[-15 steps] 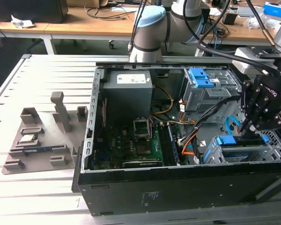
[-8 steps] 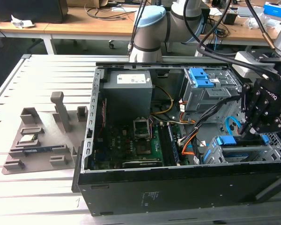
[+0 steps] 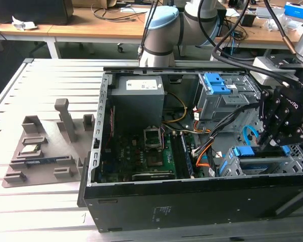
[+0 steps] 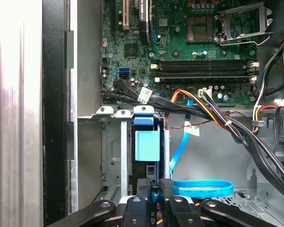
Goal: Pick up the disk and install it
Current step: 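Insert the second disk wire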
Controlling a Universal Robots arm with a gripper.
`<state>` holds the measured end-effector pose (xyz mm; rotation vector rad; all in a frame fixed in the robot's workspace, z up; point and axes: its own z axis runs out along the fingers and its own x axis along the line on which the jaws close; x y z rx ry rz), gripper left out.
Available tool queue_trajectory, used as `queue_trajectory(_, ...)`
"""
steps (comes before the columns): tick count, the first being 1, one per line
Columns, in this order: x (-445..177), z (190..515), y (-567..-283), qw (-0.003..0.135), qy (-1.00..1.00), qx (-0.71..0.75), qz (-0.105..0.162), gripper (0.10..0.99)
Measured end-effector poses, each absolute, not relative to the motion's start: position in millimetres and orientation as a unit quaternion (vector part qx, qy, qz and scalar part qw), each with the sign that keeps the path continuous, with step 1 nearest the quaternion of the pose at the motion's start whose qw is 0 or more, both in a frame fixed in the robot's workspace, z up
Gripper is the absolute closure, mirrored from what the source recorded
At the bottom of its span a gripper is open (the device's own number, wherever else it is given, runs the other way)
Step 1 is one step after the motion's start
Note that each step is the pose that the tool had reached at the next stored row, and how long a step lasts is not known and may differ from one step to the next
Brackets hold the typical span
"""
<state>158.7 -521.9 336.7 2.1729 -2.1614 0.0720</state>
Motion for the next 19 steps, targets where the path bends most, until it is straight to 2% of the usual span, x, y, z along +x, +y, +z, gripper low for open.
queue_trajectory(5, 158.6, 358.9, -518.8, 0.038, -0.705, 0.708, 0.023, 0.863)
queue_trajectory(6, 158.6, 364.3, -518.0, 0.038, -0.705, 0.708, 0.024, 0.98)
queue_trajectory(10, 158.6, 379.2, -516.8, 0.038, -0.705, 0.708, 0.024, 0.98)
queue_trajectory(19, 158.6, 379.9, -516.8, 0.038, -0.705, 0.708, 0.024, 0.98)
